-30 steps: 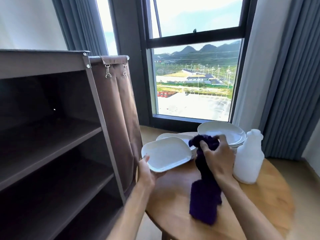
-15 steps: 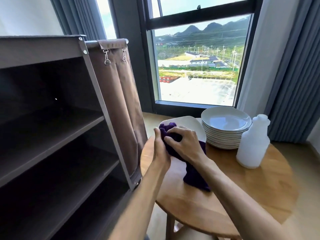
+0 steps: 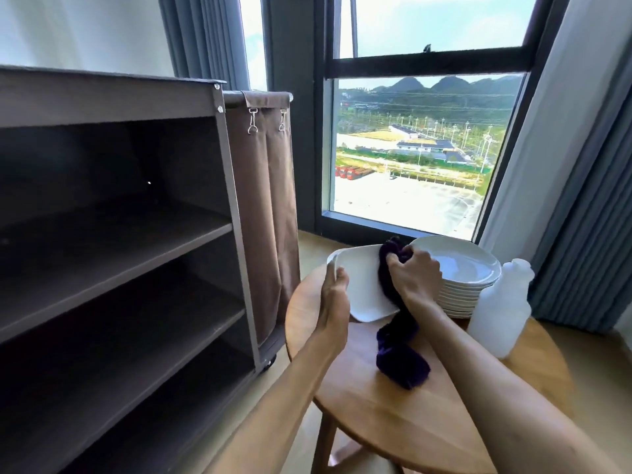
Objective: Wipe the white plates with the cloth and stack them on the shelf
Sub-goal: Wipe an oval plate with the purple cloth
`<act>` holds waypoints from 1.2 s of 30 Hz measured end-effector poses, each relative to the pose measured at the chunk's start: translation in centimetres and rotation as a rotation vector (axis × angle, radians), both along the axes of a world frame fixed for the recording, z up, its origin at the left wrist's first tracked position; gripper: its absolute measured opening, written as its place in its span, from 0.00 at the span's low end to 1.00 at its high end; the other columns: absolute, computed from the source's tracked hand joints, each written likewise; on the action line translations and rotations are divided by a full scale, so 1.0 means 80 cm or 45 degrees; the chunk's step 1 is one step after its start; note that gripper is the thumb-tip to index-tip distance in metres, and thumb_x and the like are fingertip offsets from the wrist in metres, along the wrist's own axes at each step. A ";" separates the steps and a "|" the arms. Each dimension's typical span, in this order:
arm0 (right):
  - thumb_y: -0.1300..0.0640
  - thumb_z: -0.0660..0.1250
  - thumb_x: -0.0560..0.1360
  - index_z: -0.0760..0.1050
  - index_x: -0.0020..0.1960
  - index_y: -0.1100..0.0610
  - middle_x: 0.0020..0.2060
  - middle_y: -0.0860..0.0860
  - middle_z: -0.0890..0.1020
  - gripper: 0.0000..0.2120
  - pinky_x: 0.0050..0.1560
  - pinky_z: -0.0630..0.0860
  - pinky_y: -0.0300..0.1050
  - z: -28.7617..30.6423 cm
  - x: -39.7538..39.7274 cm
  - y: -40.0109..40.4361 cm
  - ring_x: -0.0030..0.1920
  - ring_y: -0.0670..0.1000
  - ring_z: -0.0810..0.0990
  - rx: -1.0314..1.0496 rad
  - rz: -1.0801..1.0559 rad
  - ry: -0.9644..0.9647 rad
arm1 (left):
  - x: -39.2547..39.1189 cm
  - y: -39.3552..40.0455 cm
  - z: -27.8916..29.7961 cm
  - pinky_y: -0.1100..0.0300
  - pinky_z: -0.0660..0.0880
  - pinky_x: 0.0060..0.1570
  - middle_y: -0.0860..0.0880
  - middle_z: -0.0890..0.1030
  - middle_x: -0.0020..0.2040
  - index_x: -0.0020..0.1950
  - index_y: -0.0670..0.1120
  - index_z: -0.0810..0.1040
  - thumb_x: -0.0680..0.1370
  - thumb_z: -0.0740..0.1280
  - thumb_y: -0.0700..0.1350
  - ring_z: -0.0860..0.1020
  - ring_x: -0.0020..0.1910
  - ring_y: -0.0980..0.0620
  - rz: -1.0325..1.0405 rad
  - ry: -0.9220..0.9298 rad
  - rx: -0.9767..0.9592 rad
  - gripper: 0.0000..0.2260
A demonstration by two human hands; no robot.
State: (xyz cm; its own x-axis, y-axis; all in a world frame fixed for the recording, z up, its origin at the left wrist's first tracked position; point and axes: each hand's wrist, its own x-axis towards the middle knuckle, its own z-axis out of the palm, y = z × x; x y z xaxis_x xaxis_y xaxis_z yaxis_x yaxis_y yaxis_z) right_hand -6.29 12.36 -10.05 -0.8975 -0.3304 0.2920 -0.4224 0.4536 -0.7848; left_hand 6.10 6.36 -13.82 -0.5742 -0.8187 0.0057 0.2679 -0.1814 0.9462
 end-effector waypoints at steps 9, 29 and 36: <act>0.55 0.63 0.66 0.84 0.61 0.49 0.56 0.46 0.85 0.25 0.62 0.79 0.50 0.031 0.085 -0.009 0.57 0.48 0.83 -0.495 0.772 -0.443 | 0.004 -0.032 0.033 0.47 0.81 0.60 0.47 0.84 0.62 0.70 0.55 0.77 0.84 0.59 0.56 0.83 0.60 0.47 -0.010 0.039 -0.082 0.17; 0.45 0.62 0.75 0.76 0.65 0.47 0.64 0.51 0.75 0.20 0.68 0.66 0.56 0.078 0.082 -0.058 0.63 0.55 0.74 -0.256 0.465 0.391 | 0.043 -0.065 0.074 0.43 0.77 0.64 0.42 0.85 0.56 0.60 0.50 0.84 0.82 0.62 0.40 0.81 0.62 0.37 -0.169 0.051 -0.351 0.13; 0.40 0.72 0.64 0.76 0.69 0.42 0.56 0.45 0.83 0.33 0.59 0.75 0.52 0.073 0.033 -0.041 0.54 0.49 0.78 0.145 0.861 0.381 | 0.065 -0.089 0.075 0.58 0.81 0.49 0.49 0.87 0.51 0.61 0.48 0.81 0.84 0.59 0.33 0.85 0.51 0.50 -0.317 -0.036 -0.504 0.15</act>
